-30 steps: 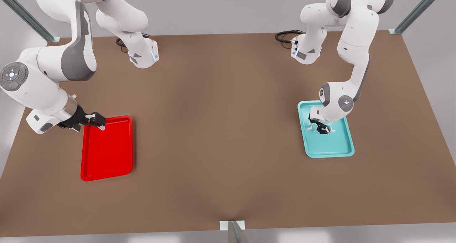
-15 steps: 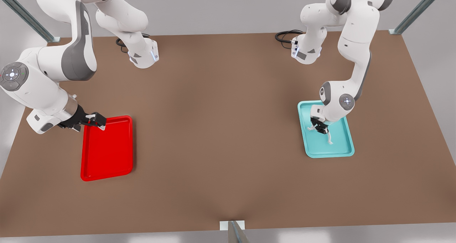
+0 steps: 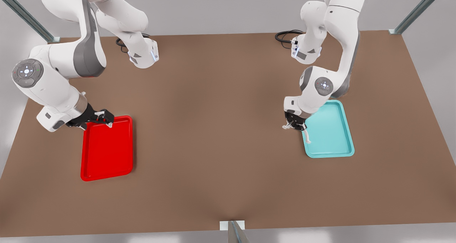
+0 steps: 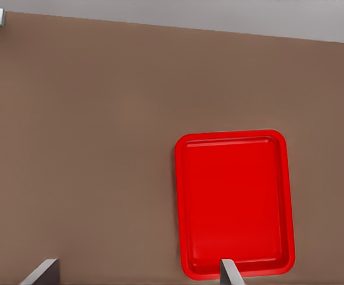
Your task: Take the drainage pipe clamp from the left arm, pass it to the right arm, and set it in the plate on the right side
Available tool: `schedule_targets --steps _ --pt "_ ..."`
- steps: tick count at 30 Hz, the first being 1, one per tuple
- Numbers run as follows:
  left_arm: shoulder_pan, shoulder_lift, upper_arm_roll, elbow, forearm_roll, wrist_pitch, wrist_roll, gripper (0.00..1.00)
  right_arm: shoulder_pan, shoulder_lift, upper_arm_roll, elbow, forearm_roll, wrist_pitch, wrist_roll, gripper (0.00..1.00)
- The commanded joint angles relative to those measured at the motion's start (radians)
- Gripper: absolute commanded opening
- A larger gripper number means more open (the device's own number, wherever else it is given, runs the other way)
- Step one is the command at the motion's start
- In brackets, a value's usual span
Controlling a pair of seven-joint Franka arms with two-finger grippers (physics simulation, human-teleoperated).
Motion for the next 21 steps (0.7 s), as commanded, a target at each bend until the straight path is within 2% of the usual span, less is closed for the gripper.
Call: schedule_targets --steps 1,7,8,10,13,18,21 --pt "-0.067 0.022 -0.001 0.053 -0.005 -0.115 -1.45 0.21 -0.002 -0.002 0.012 -0.001 -0.01 -0.007 0.006 1.0" --pt "-0.138 0.116 -0.002 0.289 -0.008 -0.121 -2.455 0.21 0.0 0.006 0.061 -0.001 -0.008 -0.003 0.055 1.0" --pt "-0.139 0.148 -0.001 0.369 -0.073 -0.121 -2.576 0.21 0.0 0.006 0.081 -0.001 -0.01 -0.001 0.098 1.0" --pt "-0.13 0.168 0.01 0.433 -0.268 -0.12 -2.632 0.21 0.0 0.007 0.104 -0.002 -0.008 -0.001 0.137 1.0" --pt "-0.107 0.291 0.008 0.625 -0.469 -0.091 -2.817 0.21 0.0 0.007 0.107 -0.002 -0.007 -0.006 0.135 1.0" --pt "-0.149 0.423 -0.012 0.714 -0.753 0.19 -3.07 0.21 0.0 0.007 0.152 -0.001 -0.007 0.008 0.14 1.0" --pt "-0.21 0.463 -0.012 0.715 -0.742 0.348 -3.377 0.21 0.07 0.02 0.162 0.002 0.015 0.046 0.258 1.0"
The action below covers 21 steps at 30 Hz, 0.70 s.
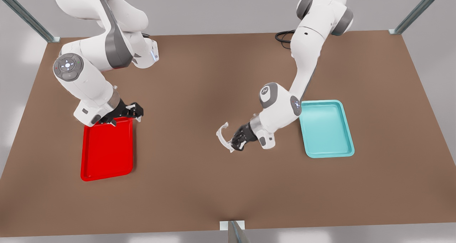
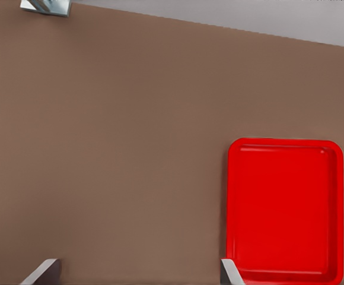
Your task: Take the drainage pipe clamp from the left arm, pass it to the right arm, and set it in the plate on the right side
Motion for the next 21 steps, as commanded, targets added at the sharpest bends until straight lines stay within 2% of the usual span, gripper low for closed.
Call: schedule_targets --steps 1,2,4,8,10,12,21 --pt "-0.037 0.025 0.01 0.003 -0.058 0.235 -1.555 0.21 0.069 0.013 0.004 0.0 0.005 0.09 0.171 1.0" --pt "-0.052 0.046 0.02 0.01 -0.056 0.235 -1.622 0.21 0.104 0.039 0.004 0.0 -0.009 0.139 0.17 1.0" --pt "-0.077 0.112 0.035 0.066 0.109 0.237 -1.866 0.21 0.149 0.071 0.004 -0.002 -0.047 0.2 0.165 1.0" --pt "-0.115 0.132 0.035 0.112 0.133 0.237 -2.026 0.21 0.274 0.221 -0.003 0.185 -0.155 0.228 0.171 1.0" --pt "-0.12 0.129 0.032 0.122 0.131 0.234 -2.033 0.21 0.334 0.272 -0.008 0.224 -0.248 0.24 0.173 1.0" --pt "-0.124 0.129 0.032 0.122 0.133 0.232 -2.058 0.21 0.376 0.296 -0.006 0.216 -0.366 0.276 0.174 1.0" --pt "-0.12 0.129 0.032 0.12 0.131 0.226 -2.055 0.21 0.344 0.319 -0.008 0.129 -0.42 0.291 0.174 1.0"
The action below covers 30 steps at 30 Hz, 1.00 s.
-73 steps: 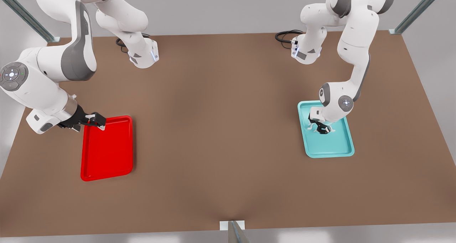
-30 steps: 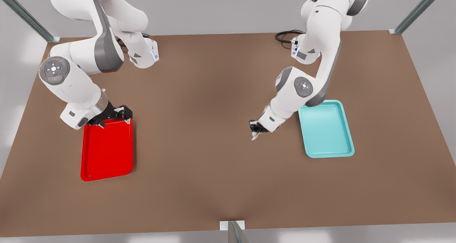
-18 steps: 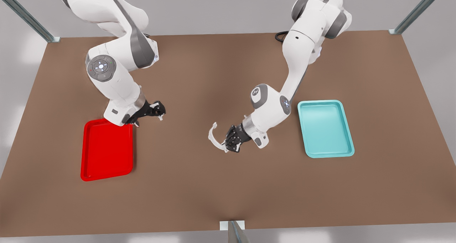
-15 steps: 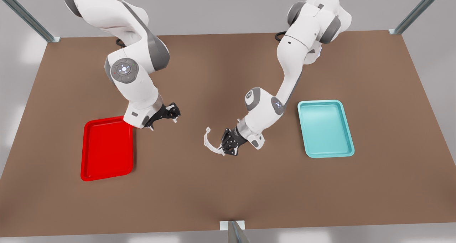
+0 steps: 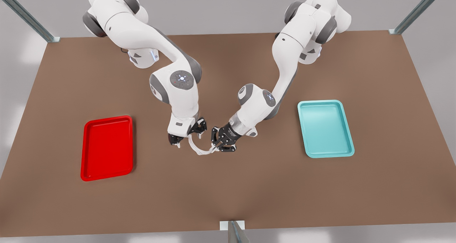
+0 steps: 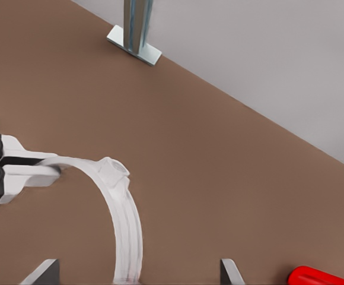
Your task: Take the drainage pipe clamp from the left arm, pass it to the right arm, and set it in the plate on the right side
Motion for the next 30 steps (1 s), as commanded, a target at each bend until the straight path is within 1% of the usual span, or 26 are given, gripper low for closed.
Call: schedule_targets --steps 1,4,5,6,7,10,12,13,14,15,21,23,24,25,27,29,30 --pt "0.0 -0.001 0.0 0.001 0.002 0.004 -0.674 0.21 -0.007 0.001 0.0 -0.021 -0.017 0.022 0.06 1.0" --pt "0.0 -0.001 0.0 0.001 0.002 0.004 -0.674 0.21 -0.006 0.022 0.0 -0.024 -0.018 0.044 0.066 1.0" --pt "-0.001 -0.001 -0.001 0.001 0.002 0.005 -0.676 0.21 -0.006 0.025 0.0 -0.024 -0.023 0.058 0.068 0.9" --pt "-0.001 0.0 0.0 0.001 0.002 0.005 -0.676 0.21 -0.004 0.027 0.0 -0.024 -0.048 0.064 0.068 0.65" --pt "-0.001 0.0 0.0 0.001 0.002 0.005 -0.676 0.21 -0.007 0.027 0.0 -0.024 -0.048 0.084 0.068 0.48" --pt "-0.001 0.002 0.0 0.001 0.002 0.005 -0.676 0.21 -0.012 0.039 -0.002 -0.023 -0.083 0.113 0.104 0.27" --pt "-0.003 0.002 -0.001 0.001 0.002 0.005 -0.676 0.21 -0.012 0.039 -0.002 -0.024 -0.083 0.113 0.106 0.21" --pt "-0.003 0.002 0.0 0.001 0.002 0.007 -0.676 0.21 -0.013 0.039 -0.002 -0.023 -0.083 0.114 0.106 0.21" --pt "-0.003 0.002 0.0 0.001 0.002 0.007 -0.676 0.36 -0.013 0.039 -0.002 -0.023 -0.083 0.114 0.106 0.21" --pt "-0.003 0.002 0.0 0.001 0.002 0.007 -0.676 1.0 -0.013 0.039 -0.002 -0.023 -0.083 0.114 0.106 0.21" --pt "-0.004 0.0 0.0 0.001 0.008 0.005 -0.676 1.0 -0.015 0.039 -0.002 -0.023 -0.083 0.114 0.106 0.21" --pt "-0.003 -0.006 0.0 0.001 0.011 0.004 -0.673 1.0 -0.032 0.039 0.0 -0.028 -0.083 0.113 0.106 0.21" --pt "-0.001 -0.011 0.0 -0.001 0.045 0.002 -0.671 1.0 -0.062 0.033 0.011 -0.049 -0.075 0.111 0.108 0.21" --pt "0.015 -0.021 0.0 -0.013 0.082 -0.05 -0.643 1.0 -0.11 0.022 0.038 -0.081 -0.074 0.114 0.108 0.21" --pt "0.051 -0.058 0.002 -0.013 0.091 -0.212 -0.489 1.0 -0.343 0.01 0.21 -0.202 -0.08 0.177 0.106 0.21" --pt "0.138 -0.078 0.002 -0.013 0.093 -0.43 -0.052 1.0 -0.467 -0.013 0.268 -0.291 -0.08 0.197 0.109 0.21" --pt "0.178 -0.078 0.005 -0.013 0.111 -0.53 0.195 1.0 -0.535 -0.036 0.282 -0.356 -0.08 0.245 0.109 0.21"
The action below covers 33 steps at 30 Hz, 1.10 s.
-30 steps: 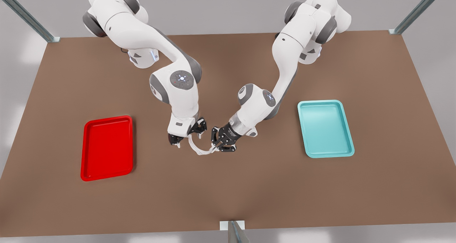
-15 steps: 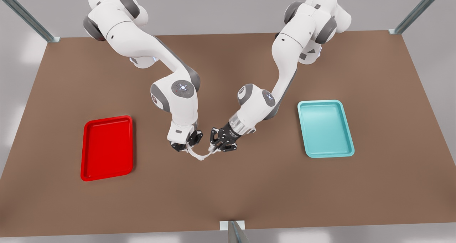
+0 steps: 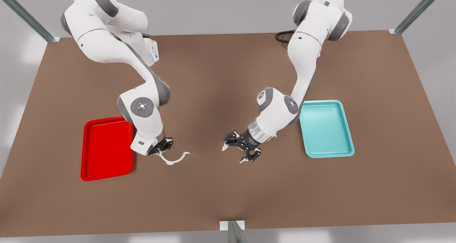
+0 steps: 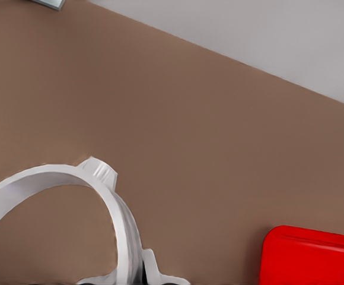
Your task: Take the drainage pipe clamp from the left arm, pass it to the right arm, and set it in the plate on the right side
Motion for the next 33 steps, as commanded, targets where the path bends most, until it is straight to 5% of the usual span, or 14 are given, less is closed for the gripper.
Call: schedule_targets --steps 1,7,11,18,33 --pt "0.063 -0.008 0.007 0.002 0.161 -0.394 0.561 1.0 -0.15 -0.013 0.083 -0.083 -0.005 0.083 0.033 0.21" --pt "0.336 -0.084 0.01 0.002 0.316 -0.543 1.974 1.0 -0.503 -0.007 0.274 -0.156 0.157 -0.162 0.021 0.21" --pt "0.409 -0.37 0.008 -0.182 0.523 -0.663 2.809 1.0 -0.643 -0.004 0.348 -0.148 0.279 -0.377 0.007 0.21" --pt "0.409 -0.384 0.007 -0.188 0.584 -0.844 2.903 1.0 -0.746 0.037 0.33 -0.145 0.414 -0.614 0.004 0.21" --pt "0.392 -0.35 0.005 -0.184 0.581 -0.871 2.846 1.0 -0.807 0.43 0.138 -0.007 0.35 -0.618 -0.073 0.21"
